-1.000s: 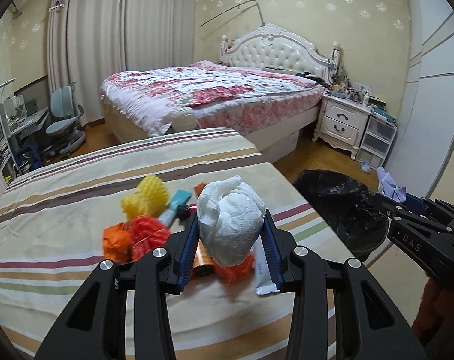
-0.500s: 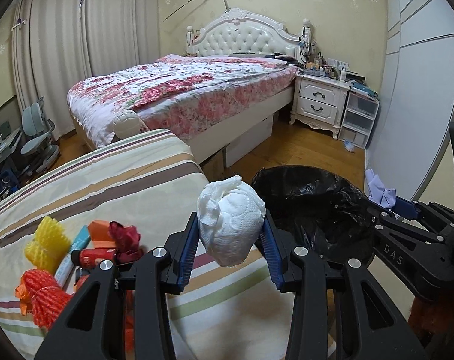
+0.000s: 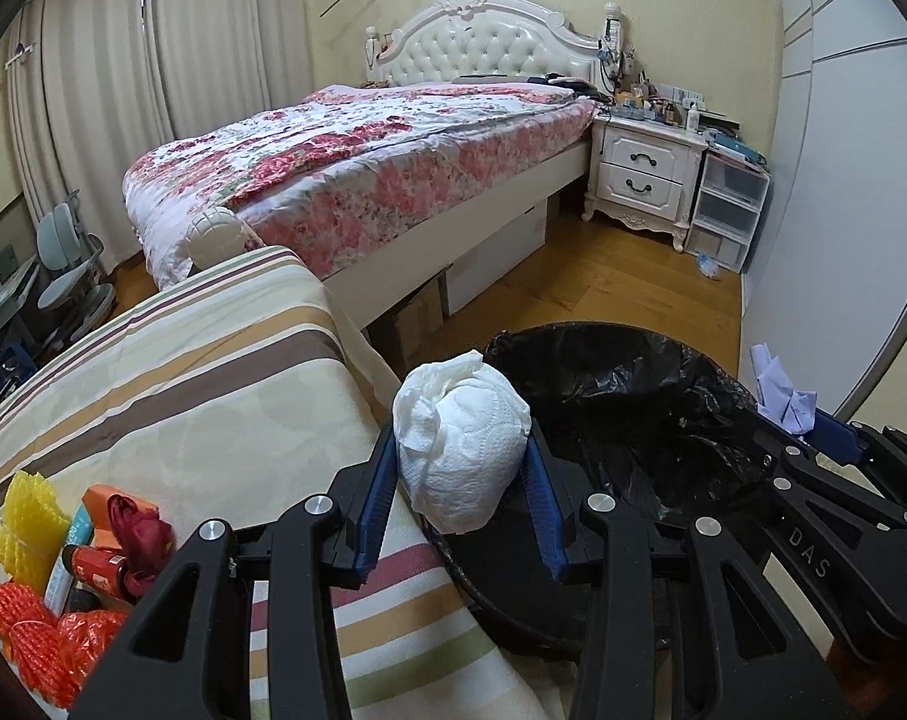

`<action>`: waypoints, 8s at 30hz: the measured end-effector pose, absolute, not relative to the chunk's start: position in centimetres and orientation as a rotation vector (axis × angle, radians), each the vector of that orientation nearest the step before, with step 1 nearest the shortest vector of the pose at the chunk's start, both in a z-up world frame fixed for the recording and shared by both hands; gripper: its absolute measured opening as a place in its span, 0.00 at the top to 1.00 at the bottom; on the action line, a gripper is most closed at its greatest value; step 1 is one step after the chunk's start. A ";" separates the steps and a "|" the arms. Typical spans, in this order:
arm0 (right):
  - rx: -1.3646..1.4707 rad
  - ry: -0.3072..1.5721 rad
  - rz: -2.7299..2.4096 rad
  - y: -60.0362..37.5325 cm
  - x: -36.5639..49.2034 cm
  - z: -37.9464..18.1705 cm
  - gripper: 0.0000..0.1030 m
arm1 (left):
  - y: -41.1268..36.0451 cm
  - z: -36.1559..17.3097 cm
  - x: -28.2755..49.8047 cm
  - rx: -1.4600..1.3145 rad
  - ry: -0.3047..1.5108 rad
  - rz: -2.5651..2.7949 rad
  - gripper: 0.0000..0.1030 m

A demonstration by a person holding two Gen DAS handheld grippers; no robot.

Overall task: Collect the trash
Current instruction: 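Carry both items over the black bin and open both grippers to drop them, then move both open grippers back over the trash pile on the bed, then close the left gripper on the orange plastic bag, then grasp the white milk-powder tube with the right gripper while the left holds the bag, then carry both items over the black bin and open the left gripper to drop the bag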

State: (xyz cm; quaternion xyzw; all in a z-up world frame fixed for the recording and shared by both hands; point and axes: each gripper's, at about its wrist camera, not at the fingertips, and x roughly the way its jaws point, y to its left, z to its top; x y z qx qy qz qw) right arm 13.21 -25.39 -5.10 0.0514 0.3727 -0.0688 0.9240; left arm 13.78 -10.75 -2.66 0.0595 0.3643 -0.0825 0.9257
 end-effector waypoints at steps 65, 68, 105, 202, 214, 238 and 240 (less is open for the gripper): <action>0.044 0.767 0.052 -13.8 6.7 -3.3 0.47 | 3.5 0.9 3.8 0.043 0.695 0.085 0.30; 0.029 0.767 0.081 -12.3 6.6 -3.2 0.47 | 5.4 0.4 3.2 0.024 0.705 0.130 0.31; -0.023 0.810 0.160 -7.0 7.3 -4.2 0.47 | 16.4 -1.8 2.2 -0.069 0.771 0.261 0.31; -0.013 0.714 0.087 -12.1 5.6 -0.4 0.74 | 8.6 2.7 0.0 -0.089 0.653 0.011 0.57; 0.032 0.706 -0.038 -18.6 8.5 -1.1 0.74 | -0.8 1.8 5.4 -0.018 0.642 -0.141 0.57; 0.109 0.773 -0.135 -24.8 13.3 -5.3 0.74 | -10.5 -3.1 14.0 0.104 0.743 -0.192 0.57; 0.114 0.775 -0.140 -25.1 13.4 -5.5 0.74 | -10.9 -3.1 14.3 0.110 0.750 -0.194 0.57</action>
